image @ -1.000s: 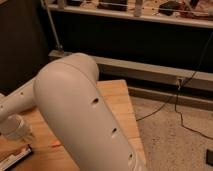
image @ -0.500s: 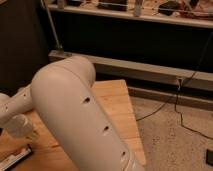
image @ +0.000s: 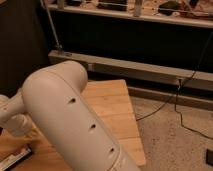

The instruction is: Push the eraser across the table

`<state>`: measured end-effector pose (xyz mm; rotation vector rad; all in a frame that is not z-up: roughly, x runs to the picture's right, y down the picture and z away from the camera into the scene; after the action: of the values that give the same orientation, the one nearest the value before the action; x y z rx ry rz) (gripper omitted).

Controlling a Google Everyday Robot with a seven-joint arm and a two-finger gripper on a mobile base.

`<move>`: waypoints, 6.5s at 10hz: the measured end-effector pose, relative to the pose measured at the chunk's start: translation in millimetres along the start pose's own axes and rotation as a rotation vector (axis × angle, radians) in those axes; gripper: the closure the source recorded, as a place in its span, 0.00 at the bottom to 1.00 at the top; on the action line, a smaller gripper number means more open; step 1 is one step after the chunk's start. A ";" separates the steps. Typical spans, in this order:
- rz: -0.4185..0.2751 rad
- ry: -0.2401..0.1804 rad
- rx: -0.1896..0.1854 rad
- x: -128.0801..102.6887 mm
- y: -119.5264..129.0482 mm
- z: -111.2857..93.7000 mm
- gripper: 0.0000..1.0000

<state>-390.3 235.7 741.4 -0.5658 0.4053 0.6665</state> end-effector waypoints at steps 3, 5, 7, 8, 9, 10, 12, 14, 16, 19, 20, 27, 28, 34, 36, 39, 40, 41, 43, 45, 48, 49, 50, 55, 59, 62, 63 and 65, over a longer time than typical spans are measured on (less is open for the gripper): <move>-0.031 -0.006 -0.005 -15.9 16.5 -6.5 1.00; -0.041 -0.003 -0.031 -27.9 27.5 -6.6 1.00; -0.052 0.000 -0.044 -40.3 31.7 -3.6 1.00; -0.060 0.001 -0.049 -44.4 35.0 -2.8 1.00; -0.073 0.004 -0.057 -49.6 40.9 -2.1 1.00; -0.086 0.006 -0.060 -53.5 45.1 -1.7 1.00; -0.136 0.018 -0.040 -54.4 55.4 -1.5 1.00; -0.202 0.043 -0.004 -45.6 65.6 0.7 1.00; -0.263 0.080 0.015 -36.0 76.0 6.9 1.00; -0.272 0.103 -0.019 -39.9 85.1 9.6 1.00; -0.270 0.107 -0.033 -42.6 87.0 10.0 1.00; -0.289 0.159 -0.067 -36.1 85.2 19.8 1.00; -0.304 0.179 -0.057 -30.8 85.6 22.8 1.00; -0.329 0.237 -0.046 -6.1 97.2 22.3 1.00; -0.324 0.236 -0.048 8.4 98.1 13.0 1.00; -0.311 0.233 -0.076 30.3 102.0 0.4 1.00; -0.294 0.222 -0.088 34.0 101.8 -5.0 1.00; -0.274 0.207 -0.096 31.5 99.5 -9.7 1.00; -0.166 0.089 -0.130 -0.1 78.1 -43.3 1.00; -0.089 -0.014 -0.164 -25.5 62.3 -70.7 1.00; -0.073 -0.050 -0.201 -28.7 71.5 -59.5 1.00; -0.069 -0.055 -0.216 -28.1 74.9 -53.1 1.00; -0.064 -0.049 -0.221 -25.3 76.1 -45.5 1.00; -0.041 -0.023 -0.217 -19.1 81.1 -25.3 1.00; -0.119 0.074 -0.142 -9.5 76.7 -3.0 1.00; -0.120 0.067 -0.147 -18.8 87.4 -8.3 1.00; -0.110 0.061 -0.161 -19.5 97.1 -8.8 1.00; -0.107 0.067 -0.179 -13.5 111.2 -2.6 1.00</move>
<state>-475.4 299.7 706.7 -0.7757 0.3775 0.5853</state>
